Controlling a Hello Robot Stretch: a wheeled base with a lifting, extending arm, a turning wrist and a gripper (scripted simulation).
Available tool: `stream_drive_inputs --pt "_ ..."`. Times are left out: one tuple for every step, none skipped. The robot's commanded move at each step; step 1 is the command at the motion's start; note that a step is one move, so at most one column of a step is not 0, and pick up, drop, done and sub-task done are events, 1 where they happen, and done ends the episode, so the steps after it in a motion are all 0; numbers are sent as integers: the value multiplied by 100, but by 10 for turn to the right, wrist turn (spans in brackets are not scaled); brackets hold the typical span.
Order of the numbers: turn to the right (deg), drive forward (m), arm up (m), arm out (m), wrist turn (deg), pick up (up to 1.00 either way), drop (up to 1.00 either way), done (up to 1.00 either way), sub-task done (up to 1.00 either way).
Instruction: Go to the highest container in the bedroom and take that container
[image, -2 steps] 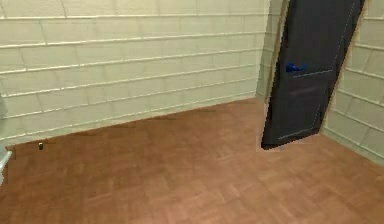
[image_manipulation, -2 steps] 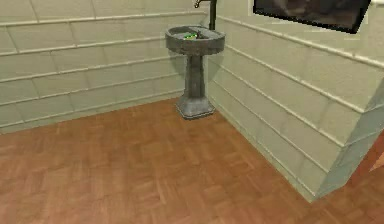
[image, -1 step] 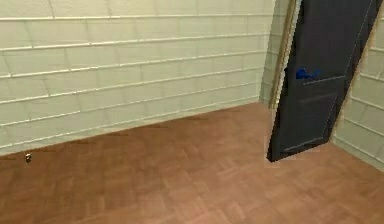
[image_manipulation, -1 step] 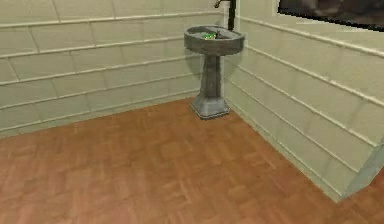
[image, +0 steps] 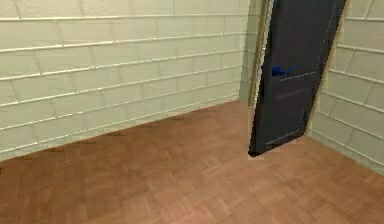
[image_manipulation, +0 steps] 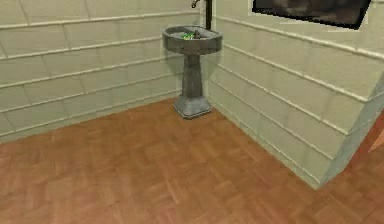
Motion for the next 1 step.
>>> stream_drive_inputs --pt "0 100 0 0 0 0 0 0 0"
